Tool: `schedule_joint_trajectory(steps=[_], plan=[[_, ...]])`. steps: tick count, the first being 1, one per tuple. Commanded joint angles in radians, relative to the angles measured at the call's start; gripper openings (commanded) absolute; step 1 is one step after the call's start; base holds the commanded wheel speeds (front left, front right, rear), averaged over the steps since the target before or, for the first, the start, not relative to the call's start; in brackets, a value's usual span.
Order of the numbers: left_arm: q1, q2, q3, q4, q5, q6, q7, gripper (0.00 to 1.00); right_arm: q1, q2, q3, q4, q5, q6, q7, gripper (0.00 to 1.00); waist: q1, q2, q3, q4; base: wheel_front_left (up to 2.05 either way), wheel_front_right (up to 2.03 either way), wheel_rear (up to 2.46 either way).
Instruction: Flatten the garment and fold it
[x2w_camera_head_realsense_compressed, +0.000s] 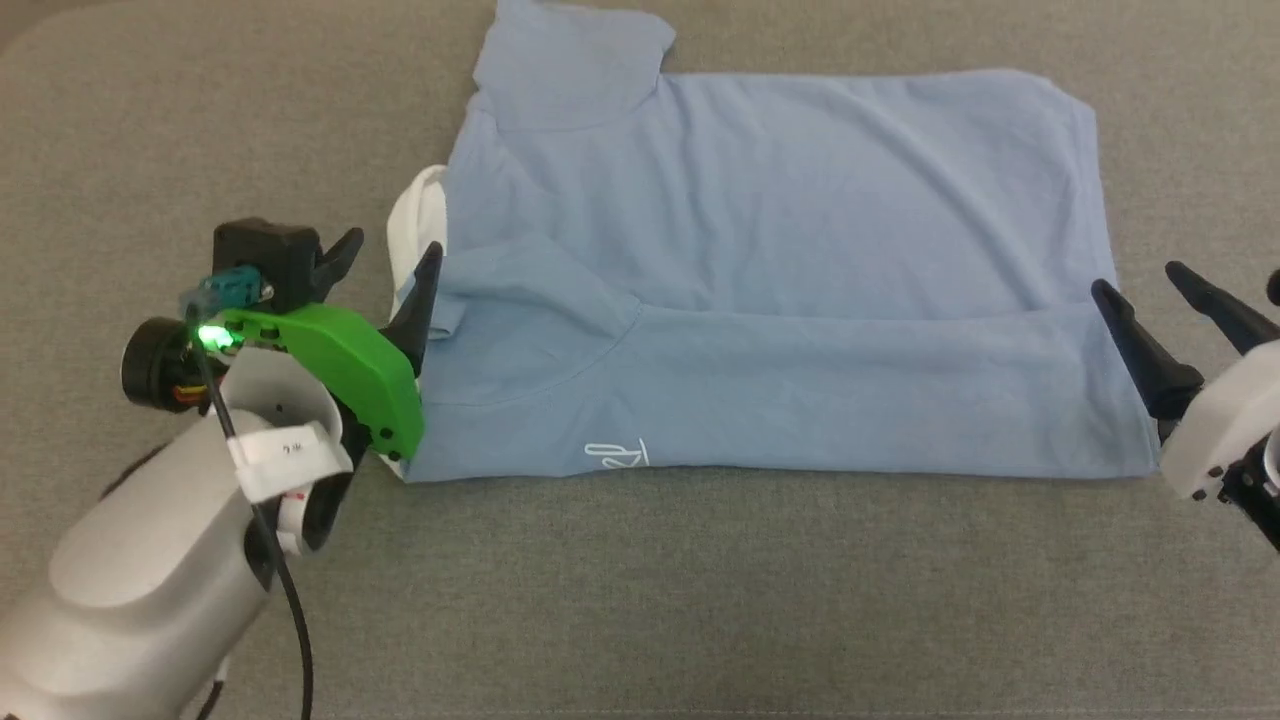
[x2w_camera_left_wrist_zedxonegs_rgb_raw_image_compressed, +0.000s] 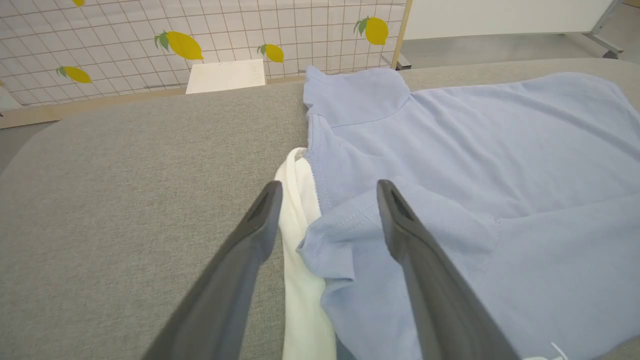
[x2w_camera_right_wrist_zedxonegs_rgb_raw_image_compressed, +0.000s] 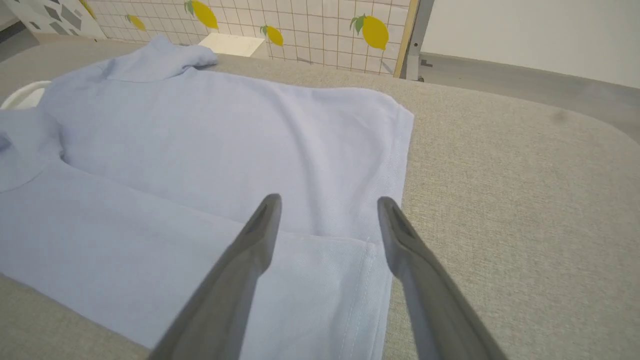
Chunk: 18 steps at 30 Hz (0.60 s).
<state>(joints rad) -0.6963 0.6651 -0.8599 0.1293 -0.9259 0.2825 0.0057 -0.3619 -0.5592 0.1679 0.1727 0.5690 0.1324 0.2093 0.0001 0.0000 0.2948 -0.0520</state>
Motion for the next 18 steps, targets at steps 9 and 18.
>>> schedule_joint_trajectory(steps=[9,18], plan=[[0.198,0.006,-0.023,-0.109,-0.024,0.17,-0.009,1.0,0.212,0.18,-0.188,-0.088,-0.18,-0.002,-0.008,1.0,-0.0001,0.0,-0.091,0.008,0.0,0.0,0.0],[0.246,0.036,-0.083,-0.152,-0.034,0.252,0.122,1.0,0.317,0.334,-0.307,-0.232,-0.289,-0.002,0.123,1.0,-0.0001,0.0,-0.059,-0.012,0.0,0.0,0.0]])
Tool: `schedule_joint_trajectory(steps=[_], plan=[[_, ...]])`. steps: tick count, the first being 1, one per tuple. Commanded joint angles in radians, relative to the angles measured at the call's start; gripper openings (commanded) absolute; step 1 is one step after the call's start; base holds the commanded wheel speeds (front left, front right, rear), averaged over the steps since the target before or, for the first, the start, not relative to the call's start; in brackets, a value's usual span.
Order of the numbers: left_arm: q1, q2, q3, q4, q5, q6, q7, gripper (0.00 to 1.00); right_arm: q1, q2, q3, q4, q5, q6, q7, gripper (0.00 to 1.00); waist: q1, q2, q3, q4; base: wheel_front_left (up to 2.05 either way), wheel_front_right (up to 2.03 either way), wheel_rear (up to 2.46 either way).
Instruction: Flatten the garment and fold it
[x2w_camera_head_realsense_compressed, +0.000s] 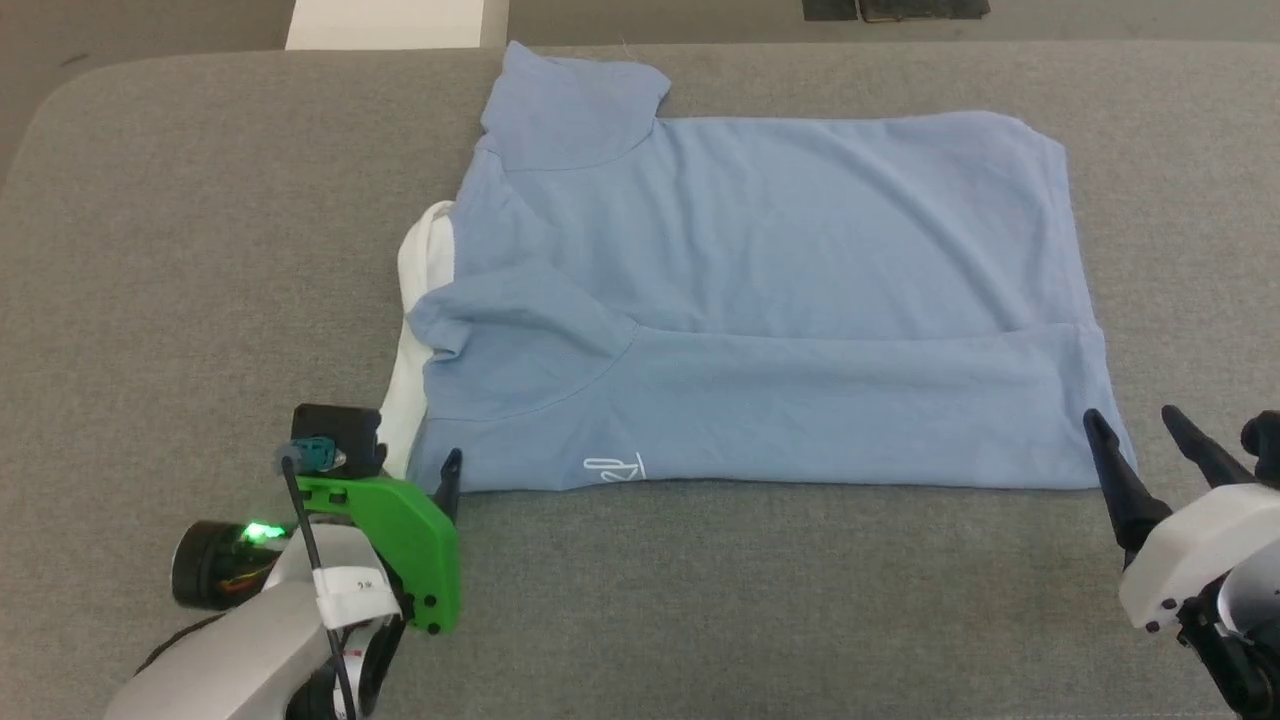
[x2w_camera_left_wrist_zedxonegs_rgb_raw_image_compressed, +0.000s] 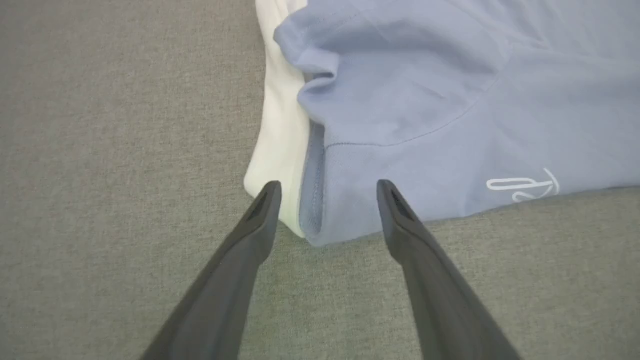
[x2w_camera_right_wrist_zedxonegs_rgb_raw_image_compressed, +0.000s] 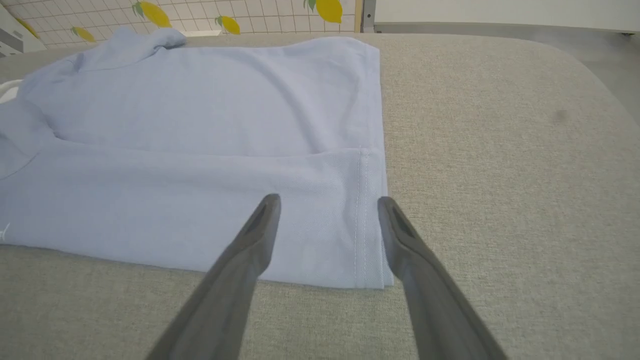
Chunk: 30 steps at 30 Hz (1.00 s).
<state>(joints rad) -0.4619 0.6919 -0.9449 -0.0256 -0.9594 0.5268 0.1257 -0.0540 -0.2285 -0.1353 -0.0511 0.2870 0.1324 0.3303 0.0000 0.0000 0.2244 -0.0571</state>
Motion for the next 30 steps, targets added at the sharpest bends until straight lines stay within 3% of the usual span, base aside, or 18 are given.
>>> schedule_joint_trajectory(steps=[1,8,16,17,18,19,24,30], plan=[[0.011,0.012,0.001,0.008,0.0,0.021,0.014,1.0,0.015,0.009,-0.011,-0.023,-0.014,-0.002,0.011,1.0,0.0,0.0,0.018,-0.01,0.0,0.0,0.0],[0.007,0.015,0.006,0.057,-0.008,0.067,0.048,1.0,0.02,0.041,-0.042,-0.079,-0.026,-0.002,0.033,1.0,0.0,0.0,0.071,-0.033,0.0,0.0,0.0],[0.016,-0.014,-0.009,0.114,-0.042,0.066,0.095,1.0,0.015,0.055,-0.062,-0.103,-0.04,-0.002,0.03,1.0,0.0,0.0,0.129,-0.041,0.0,0.0,0.0],[0.017,-0.019,-0.012,0.121,-0.045,0.059,0.1,0.61,0.014,0.054,-0.064,-0.105,-0.041,-0.002,0.03,1.0,0.0,0.0,0.132,-0.04,0.0,0.0,0.0],[0.017,-0.024,-0.015,0.128,-0.048,0.054,0.102,0.06,0.012,0.053,-0.065,-0.105,-0.042,-0.002,0.032,1.0,0.0,0.0,0.133,-0.039,0.0,0.0,0.0],[0.016,-0.031,-0.018,0.136,-0.051,0.045,0.104,0.0,0.009,0.05,-0.067,-0.107,-0.043,-0.002,0.036,1.0,0.0,0.0,0.134,-0.036,0.0,0.0,0.0],[0.007,-0.06,-0.008,0.154,-0.053,0.021,0.068,0.0,-0.002,0.028,-0.088,-0.089,-0.053,-0.002,0.09,1.0,0.0,0.0,0.111,-0.011,0.0,0.0,0.0],[-0.013,-0.058,-0.008,0.106,-0.021,0.011,0.03,0.0,-0.042,0.036,-0.125,-0.015,-0.066,-0.002,0.218,1.0,0.0,0.0,0.095,0.022,0.0,0.0,0.0]])
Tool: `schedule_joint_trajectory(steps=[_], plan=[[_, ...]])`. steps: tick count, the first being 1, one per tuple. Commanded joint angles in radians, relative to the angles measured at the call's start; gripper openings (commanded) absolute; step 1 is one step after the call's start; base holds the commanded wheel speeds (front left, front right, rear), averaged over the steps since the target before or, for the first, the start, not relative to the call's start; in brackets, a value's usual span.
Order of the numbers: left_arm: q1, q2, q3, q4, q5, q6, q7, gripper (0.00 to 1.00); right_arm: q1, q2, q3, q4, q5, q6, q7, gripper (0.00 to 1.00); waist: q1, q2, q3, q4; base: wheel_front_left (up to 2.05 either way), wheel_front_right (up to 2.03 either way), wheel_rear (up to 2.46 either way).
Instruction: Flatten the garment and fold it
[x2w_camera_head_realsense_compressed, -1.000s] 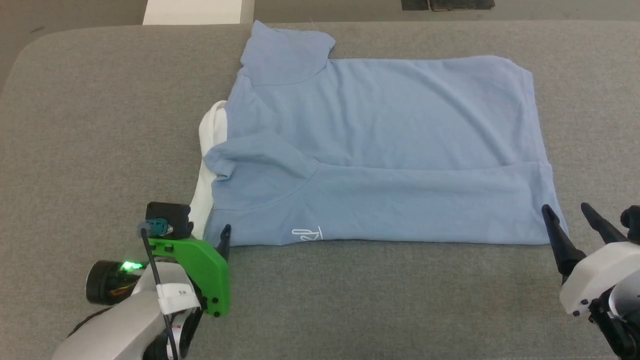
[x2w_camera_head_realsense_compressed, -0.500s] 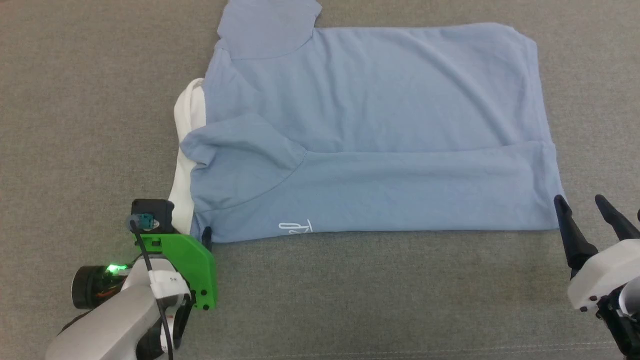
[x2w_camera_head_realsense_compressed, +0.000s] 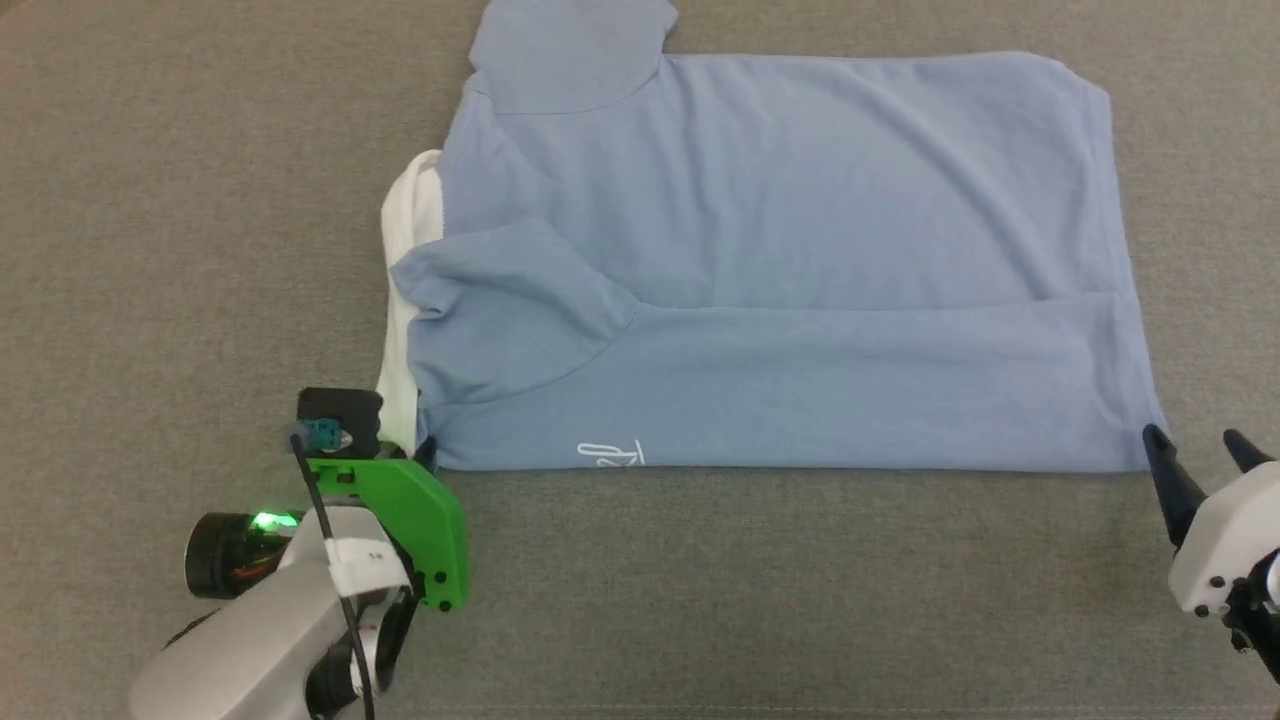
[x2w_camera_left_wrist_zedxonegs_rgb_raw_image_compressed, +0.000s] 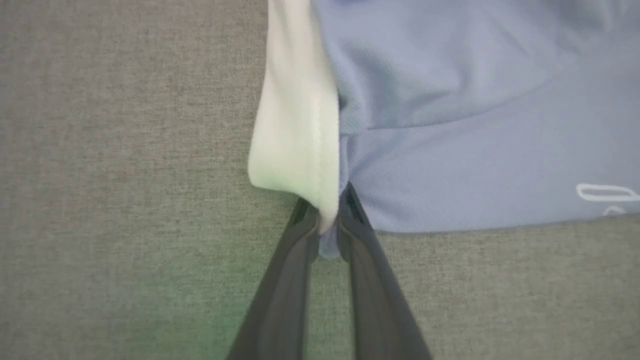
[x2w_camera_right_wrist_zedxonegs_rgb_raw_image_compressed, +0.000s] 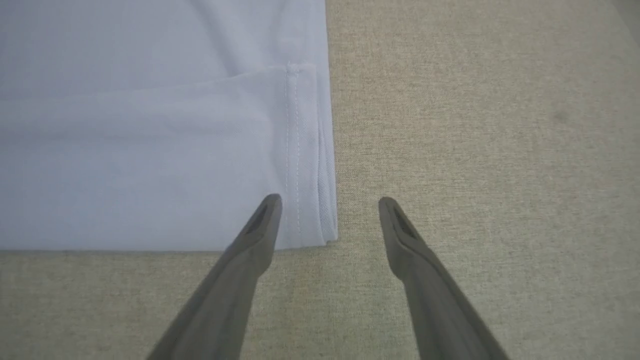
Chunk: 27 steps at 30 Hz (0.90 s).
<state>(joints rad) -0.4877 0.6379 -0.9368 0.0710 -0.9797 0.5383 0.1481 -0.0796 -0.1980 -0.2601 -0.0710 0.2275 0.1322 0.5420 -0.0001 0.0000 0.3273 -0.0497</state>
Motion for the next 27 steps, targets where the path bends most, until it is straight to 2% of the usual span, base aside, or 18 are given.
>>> schedule_joint_trajectory(steps=[1,6,13,15,22,27], plan=[[0.009,-0.002,-0.018,0.0,0.004,0.0,0.006,0.0,-0.022,0.009,-0.001,0.014,-0.005,-0.002,0.023,1.0,0.0001,0.0,-0.007,0.019,0.0,0.0,0.0],[-0.002,0.012,-0.025,-0.076,0.028,0.018,0.008,0.0,-0.067,0.006,-0.012,0.091,-0.031,-0.002,0.097,1.0,0.0001,0.0,0.014,0.041,0.0,0.0,0.0],[-0.016,0.026,-0.034,-0.132,0.051,0.029,0.013,0.0,-0.099,0.022,-0.024,0.203,-0.108,-0.002,0.098,1.0,0.0001,0.0,0.041,0.065,0.0,0.0,0.0],[-0.019,0.028,-0.038,-0.136,0.055,0.028,0.016,0.0,-0.101,0.029,-0.021,0.224,-0.113,-0.002,0.093,0.0,0.0001,0.0,0.042,0.068,0.0,0.0,0.0],[-0.008,0.056,-0.05,-0.138,0.058,0.017,0.023,0.0,-0.097,0.022,-0.022,0.212,-0.081,-0.002,0.075,0.0,0.0001,0.0,-0.007,0.063,0.0,0.0,0.0],[0.011,0.088,-0.048,-0.157,0.048,0.018,0.03,0.0,-0.059,-0.003,-0.024,0.148,-0.038,-0.002,0.12,0.0,0.0001,0.0,-0.065,0.058,0.0,0.0,0.0]])
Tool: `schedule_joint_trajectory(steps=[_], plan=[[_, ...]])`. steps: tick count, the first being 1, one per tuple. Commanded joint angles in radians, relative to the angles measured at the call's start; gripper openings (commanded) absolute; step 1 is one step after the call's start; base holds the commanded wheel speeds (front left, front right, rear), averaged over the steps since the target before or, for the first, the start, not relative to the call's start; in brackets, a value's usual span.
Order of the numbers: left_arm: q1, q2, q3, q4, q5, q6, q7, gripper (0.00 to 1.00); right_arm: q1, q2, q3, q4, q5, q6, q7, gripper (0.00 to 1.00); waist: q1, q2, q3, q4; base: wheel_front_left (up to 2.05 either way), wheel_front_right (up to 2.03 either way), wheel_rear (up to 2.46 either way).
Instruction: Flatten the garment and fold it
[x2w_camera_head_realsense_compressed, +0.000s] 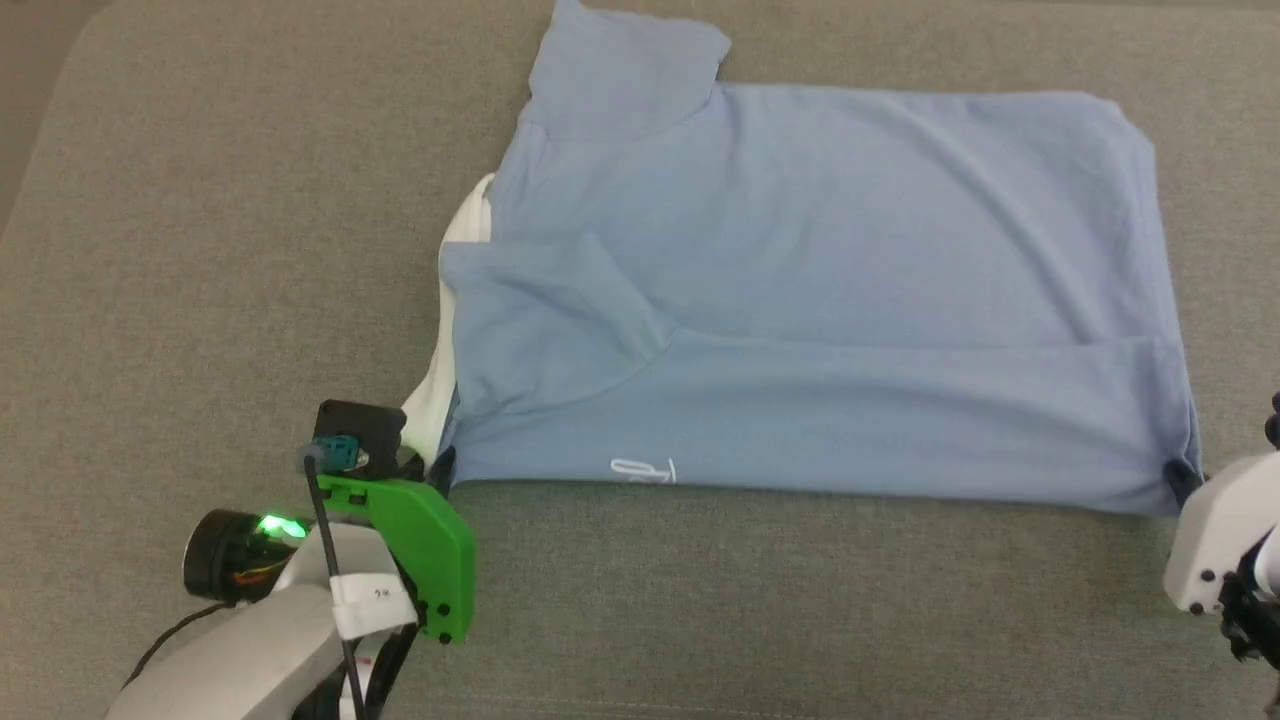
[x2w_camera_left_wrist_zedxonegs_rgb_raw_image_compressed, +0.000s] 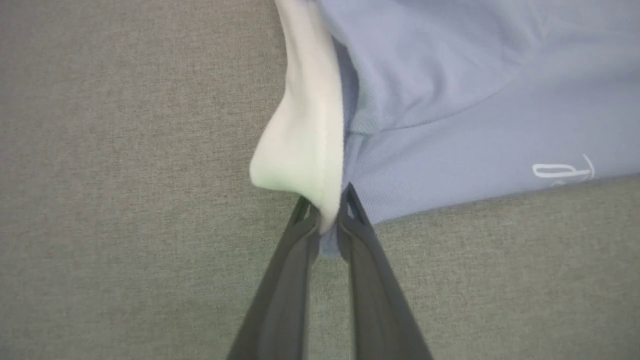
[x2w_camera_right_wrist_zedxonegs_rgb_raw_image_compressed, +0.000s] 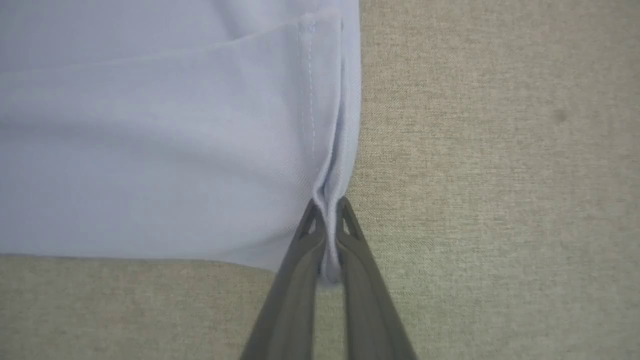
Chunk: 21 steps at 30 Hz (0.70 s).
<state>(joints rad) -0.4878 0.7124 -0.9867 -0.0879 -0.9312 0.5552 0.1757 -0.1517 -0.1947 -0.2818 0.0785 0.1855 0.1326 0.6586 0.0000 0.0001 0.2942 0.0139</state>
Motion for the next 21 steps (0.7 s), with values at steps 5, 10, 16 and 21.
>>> schedule_joint_trajectory(steps=[5,10,16,21], plan=[[0.047,0.051,-0.013,-0.02,-0.01,-0.003,0.019,0.0,0.098,-0.03,-0.023,-0.085,0.044,-0.002,0.067,0.0,0.0,-0.0001,-0.079,-0.002,0.0,0.0,0.0],[0.103,0.08,-0.053,-0.043,-0.038,-0.023,0.061,0.0,0.182,-0.027,-0.051,-0.151,0.07,-0.002,0.121,0.0,0.0,-0.0001,-0.098,-0.001,0.0,0.0,0.0],[0.148,0.061,-0.082,-0.026,-0.057,-0.032,0.07,0.0,0.236,0.003,-0.053,-0.15,0.06,-0.002,0.145,0.0,0.0,-0.0001,-0.099,-0.003,0.0,0.0,0.0],[0.149,0.028,-0.088,0.03,-0.05,-0.043,0.046,0.29,0.242,0.009,-0.023,-0.105,0.016,-0.002,0.108,0.0,0.0,-0.0001,-0.095,-0.004,0.0,0.0,0.0]])
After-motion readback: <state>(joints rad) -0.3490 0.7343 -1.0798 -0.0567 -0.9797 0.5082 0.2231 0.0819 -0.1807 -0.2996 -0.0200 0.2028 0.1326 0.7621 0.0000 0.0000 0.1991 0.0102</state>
